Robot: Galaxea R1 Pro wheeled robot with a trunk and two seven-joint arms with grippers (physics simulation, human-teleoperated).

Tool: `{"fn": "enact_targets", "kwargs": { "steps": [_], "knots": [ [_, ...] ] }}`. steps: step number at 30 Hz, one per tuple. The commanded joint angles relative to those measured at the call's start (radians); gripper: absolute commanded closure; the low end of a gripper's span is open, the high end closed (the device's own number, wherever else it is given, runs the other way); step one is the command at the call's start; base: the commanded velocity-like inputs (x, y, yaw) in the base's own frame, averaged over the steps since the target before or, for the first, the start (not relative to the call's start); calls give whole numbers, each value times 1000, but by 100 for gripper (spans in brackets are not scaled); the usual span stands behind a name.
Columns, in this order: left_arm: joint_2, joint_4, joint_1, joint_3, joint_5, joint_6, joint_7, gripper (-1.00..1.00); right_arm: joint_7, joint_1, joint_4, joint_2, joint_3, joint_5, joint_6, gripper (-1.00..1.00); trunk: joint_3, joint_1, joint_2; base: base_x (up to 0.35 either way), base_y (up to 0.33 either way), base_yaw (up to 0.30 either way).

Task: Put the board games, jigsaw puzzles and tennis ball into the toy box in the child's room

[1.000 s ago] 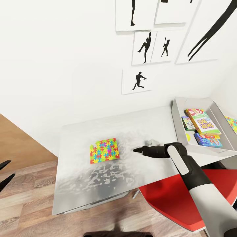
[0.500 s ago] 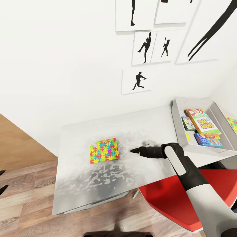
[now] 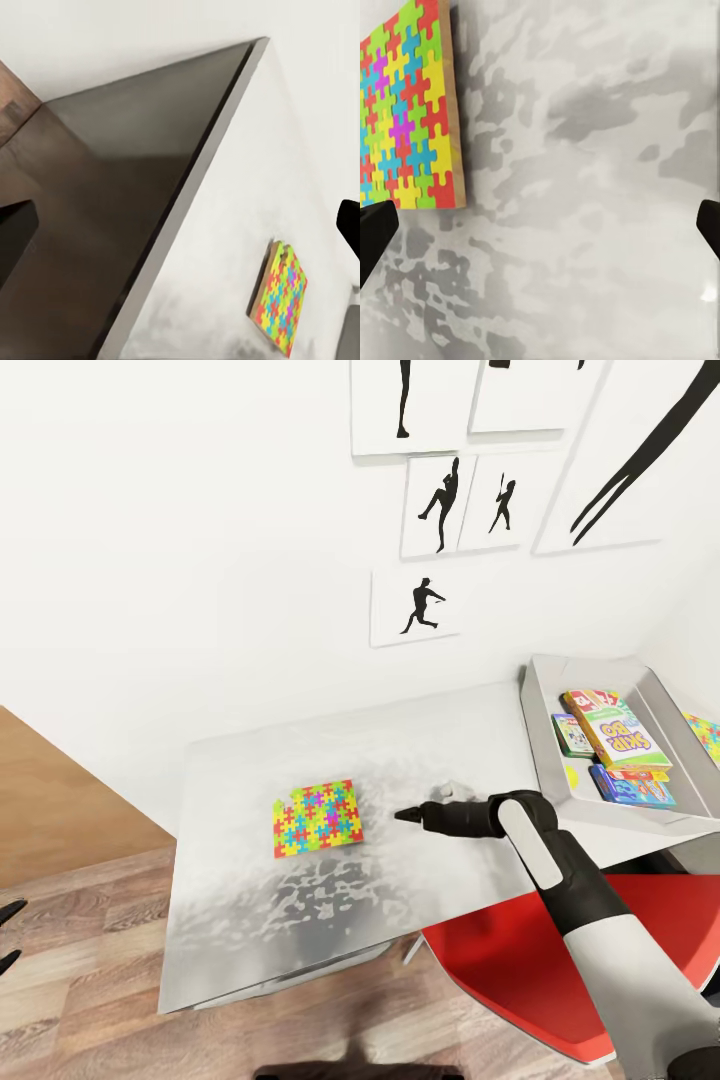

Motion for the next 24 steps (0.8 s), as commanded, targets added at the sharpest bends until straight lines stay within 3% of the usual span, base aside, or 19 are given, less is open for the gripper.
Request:
{"fn": "enact_targets", "kwargs": {
  "steps": [1, 3, 6, 11, 17, 24],
  "knots": [
    [-1, 9, -1, -1, -16, 4, -10, -100, 9, -2, 1, 0, 1, 12, 2, -100, -1, 1, -2, 0, 0, 0],
    [-1, 18, -1, -6, -22, 4, -10, -100, 9, -4, 3, 1, 0, 13, 2, -100, -1, 1, -2, 0, 0, 0],
    [-1, 59, 0, -70, -40, -2, -9, -100, 10, -9, 2, 8, 7, 19, -7, -100, -1, 1, -2, 0, 0, 0],
    [-1, 71, 0, -115, -59, -4, -8, -100, 12, -11, 3, 14, 26, 21, -42, -100, -1, 1, -2, 0, 0, 0],
    [-2, 80, -1, -147, -88, -6, -8, -100, 12, -21, 3, 19, 49, 21, -57, -100, -1, 1, -2, 0, 0, 0],
    [-2, 84, -1, -160, -103, -7, -8, -100, 7, -42, 15, 20, 56, 21, -62, -100, -2, 1, -2, 0, 0, 5]
  ]
}}
